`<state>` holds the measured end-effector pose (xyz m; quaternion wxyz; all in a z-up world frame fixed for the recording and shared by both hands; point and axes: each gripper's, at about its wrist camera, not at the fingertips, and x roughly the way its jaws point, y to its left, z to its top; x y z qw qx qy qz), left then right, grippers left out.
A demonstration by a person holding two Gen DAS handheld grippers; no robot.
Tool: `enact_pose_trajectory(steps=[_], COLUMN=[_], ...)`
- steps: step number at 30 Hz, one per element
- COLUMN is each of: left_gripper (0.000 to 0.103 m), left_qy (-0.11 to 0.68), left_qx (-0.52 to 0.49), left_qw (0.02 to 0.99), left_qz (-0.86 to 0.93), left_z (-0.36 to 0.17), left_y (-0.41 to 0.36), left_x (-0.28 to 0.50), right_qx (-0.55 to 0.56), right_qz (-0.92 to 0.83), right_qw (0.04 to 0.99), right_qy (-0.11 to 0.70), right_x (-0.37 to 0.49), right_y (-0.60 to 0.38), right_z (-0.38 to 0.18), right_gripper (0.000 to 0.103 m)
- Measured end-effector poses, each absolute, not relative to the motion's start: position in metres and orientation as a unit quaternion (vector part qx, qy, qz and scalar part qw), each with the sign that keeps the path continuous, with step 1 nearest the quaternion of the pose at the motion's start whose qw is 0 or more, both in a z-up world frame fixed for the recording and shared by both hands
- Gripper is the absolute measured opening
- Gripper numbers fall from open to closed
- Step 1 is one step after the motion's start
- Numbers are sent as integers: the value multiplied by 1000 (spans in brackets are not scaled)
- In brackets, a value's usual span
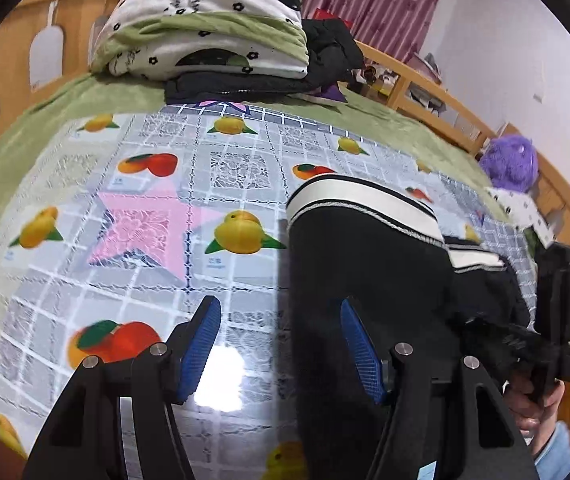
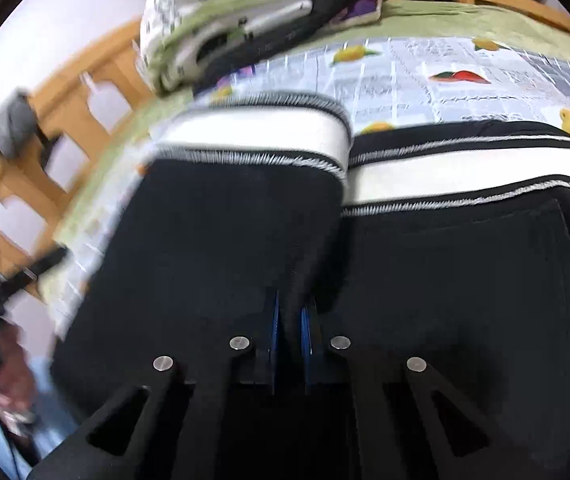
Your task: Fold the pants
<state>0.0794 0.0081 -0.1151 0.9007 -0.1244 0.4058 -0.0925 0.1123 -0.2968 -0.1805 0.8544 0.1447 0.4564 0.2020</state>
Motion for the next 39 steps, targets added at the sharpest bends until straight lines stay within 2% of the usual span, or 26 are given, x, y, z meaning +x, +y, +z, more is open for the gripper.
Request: enact_pose_trajectory(steps=[2, 6, 12, 18, 23, 28, 33, 36, 39], left_gripper=[60, 60, 60, 60, 60, 60, 60, 60, 61], left_qy=[404, 385, 404, 411, 423, 435, 442, 466, 462], left_qx=[-134, -122, -114, -108, -106, -89, -79, -60, -21], left_qw=[900, 909, 898, 887, 875, 868, 864, 854, 860], left_qz=[-95, -105, -129, -181, -208, -223, -226, -225, -216], left_z=[-114, -107, -103, -100, -107, -113, -126, -150, -158], left_y=[6, -4, -39, -101, -136, -155, -156, -164, -174], left_x=[78, 71, 70, 73, 73, 63, 39, 28, 25], right_qx=[203, 215, 188, 166, 212, 209, 171, 124, 79], right_qz=[224, 204, 151, 103, 96, 88, 87, 95, 66], right_qw=[857, 888, 909, 909, 898, 886, 911, 904, 888], right_qy=[416, 353, 341, 367, 373, 405, 364, 398, 448], right_x=[105, 87, 78, 78, 84, 83, 35, 23, 26], right_y=[-321, -362, -442, -507, -549, -558, -550, -531, -520], right_z=[-161, -118, -92, -117, -154, -163, -137, -151, -182], right_gripper=[9, 9, 9, 9, 9, 23, 23, 23, 30])
